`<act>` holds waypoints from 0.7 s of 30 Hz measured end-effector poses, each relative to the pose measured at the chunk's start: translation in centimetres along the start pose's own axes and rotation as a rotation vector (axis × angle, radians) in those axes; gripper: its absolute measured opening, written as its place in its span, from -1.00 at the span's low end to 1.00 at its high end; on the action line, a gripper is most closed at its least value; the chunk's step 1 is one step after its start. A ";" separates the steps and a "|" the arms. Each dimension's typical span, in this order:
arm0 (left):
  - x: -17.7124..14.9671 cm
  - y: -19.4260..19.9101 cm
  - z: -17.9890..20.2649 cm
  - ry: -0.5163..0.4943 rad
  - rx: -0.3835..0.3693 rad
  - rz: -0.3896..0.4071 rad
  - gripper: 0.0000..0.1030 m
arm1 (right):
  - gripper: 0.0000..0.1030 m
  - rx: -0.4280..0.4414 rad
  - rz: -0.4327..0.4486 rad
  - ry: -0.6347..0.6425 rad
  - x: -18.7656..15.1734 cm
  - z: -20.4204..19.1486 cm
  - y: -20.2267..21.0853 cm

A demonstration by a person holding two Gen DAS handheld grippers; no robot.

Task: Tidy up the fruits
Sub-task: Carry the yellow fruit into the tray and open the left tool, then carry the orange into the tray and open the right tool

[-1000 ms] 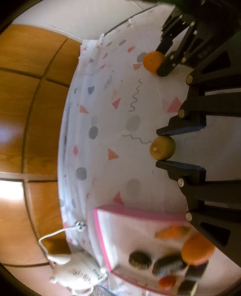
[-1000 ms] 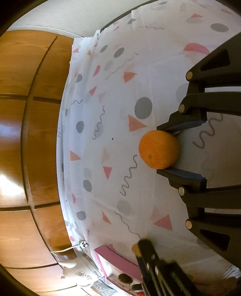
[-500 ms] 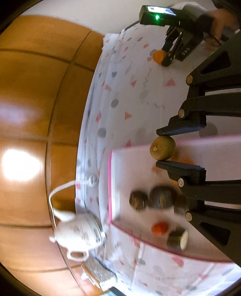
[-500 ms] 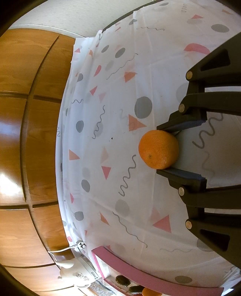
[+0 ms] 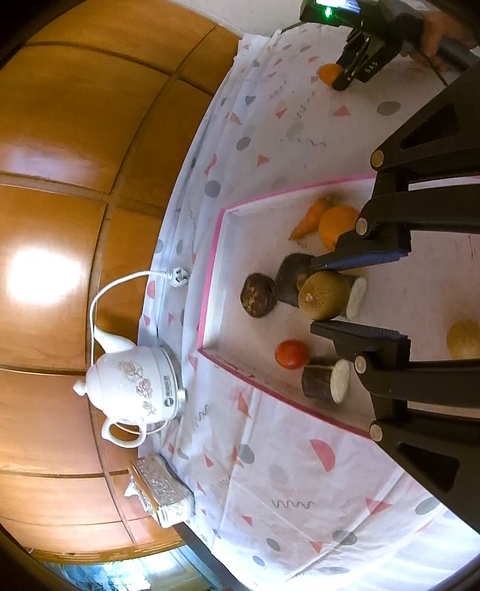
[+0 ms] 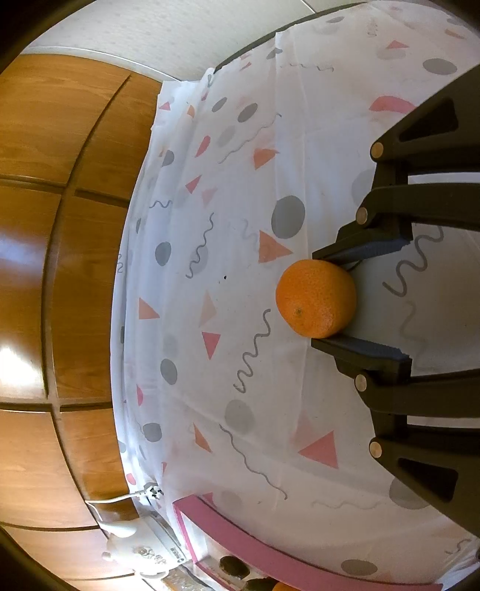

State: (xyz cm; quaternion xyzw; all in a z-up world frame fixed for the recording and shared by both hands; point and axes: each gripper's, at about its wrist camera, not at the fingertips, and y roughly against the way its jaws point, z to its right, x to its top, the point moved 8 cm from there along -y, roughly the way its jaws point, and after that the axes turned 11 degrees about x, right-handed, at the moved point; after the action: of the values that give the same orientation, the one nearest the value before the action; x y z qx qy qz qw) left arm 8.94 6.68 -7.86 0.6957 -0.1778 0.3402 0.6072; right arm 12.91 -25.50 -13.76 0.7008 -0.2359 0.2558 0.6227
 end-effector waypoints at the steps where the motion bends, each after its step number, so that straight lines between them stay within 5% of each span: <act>1: -0.1 0.0 -0.2 0.001 0.002 -0.001 -0.47 | -0.25 -0.002 -0.001 0.001 0.0 0.0 0.0; 17: -1.5 -1.2 -1.7 0.030 0.028 -0.041 -0.45 | -0.26 -0.030 -0.007 0.026 0.1 -0.2 0.2; 21: -1.3 -0.9 -1.9 0.038 0.028 -0.030 -0.29 | -0.27 -0.018 -0.010 0.011 0.2 -0.3 0.3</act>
State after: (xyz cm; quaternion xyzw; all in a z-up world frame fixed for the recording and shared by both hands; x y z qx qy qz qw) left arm 8.12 8.52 -9.31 0.7001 -0.1508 0.3465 0.6059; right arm 12.85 -25.24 -13.36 0.6949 -0.2312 0.2542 0.6317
